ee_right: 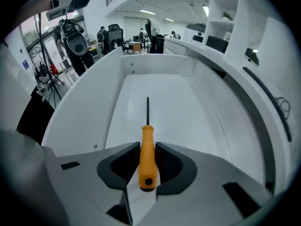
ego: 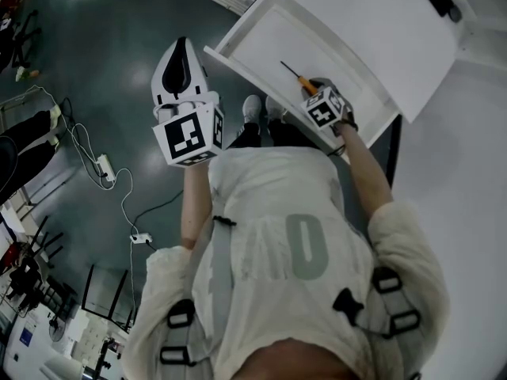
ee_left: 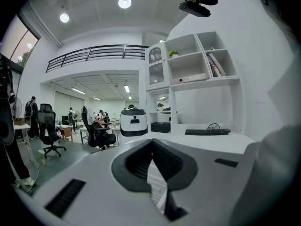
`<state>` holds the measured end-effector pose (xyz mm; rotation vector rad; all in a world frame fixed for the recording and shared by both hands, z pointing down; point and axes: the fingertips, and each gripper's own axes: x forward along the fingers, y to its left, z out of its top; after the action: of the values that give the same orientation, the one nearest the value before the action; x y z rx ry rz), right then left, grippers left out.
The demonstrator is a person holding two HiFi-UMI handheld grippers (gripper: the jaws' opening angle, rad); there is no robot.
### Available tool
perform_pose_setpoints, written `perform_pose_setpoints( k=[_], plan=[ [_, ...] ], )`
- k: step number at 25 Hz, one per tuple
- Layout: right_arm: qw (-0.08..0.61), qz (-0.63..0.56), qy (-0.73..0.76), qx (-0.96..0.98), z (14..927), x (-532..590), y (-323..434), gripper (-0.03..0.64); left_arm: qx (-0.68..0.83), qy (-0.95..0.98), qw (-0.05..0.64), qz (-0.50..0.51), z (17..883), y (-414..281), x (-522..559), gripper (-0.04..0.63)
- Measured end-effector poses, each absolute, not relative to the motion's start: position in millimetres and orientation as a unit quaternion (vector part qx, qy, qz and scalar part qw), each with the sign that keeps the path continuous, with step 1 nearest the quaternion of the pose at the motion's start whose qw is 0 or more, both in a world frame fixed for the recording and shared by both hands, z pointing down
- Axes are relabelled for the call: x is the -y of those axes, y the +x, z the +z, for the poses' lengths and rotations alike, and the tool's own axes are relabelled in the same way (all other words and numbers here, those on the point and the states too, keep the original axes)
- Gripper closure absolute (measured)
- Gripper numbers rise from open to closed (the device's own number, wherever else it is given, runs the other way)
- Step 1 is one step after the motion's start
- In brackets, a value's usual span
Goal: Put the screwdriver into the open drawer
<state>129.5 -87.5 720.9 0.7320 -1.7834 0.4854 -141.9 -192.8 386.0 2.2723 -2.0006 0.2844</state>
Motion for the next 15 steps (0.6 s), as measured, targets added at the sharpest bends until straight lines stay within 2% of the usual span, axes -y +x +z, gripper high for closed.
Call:
perform_pose_setpoints(
  k=[9,15],
  plan=[
    [0.552,0.233,0.3,0.742,715.2,90.1,132.3,0.515,0.661,0.743,0.05,0.091,386.0,-142.1,190.8,0.589],
    [0.546,0.293,0.284,0.732,720.1,83.7,129.8,0.505,0.658,0.746,0.048,0.09,383.6,-138.6,190.2,0.589]
  ],
)
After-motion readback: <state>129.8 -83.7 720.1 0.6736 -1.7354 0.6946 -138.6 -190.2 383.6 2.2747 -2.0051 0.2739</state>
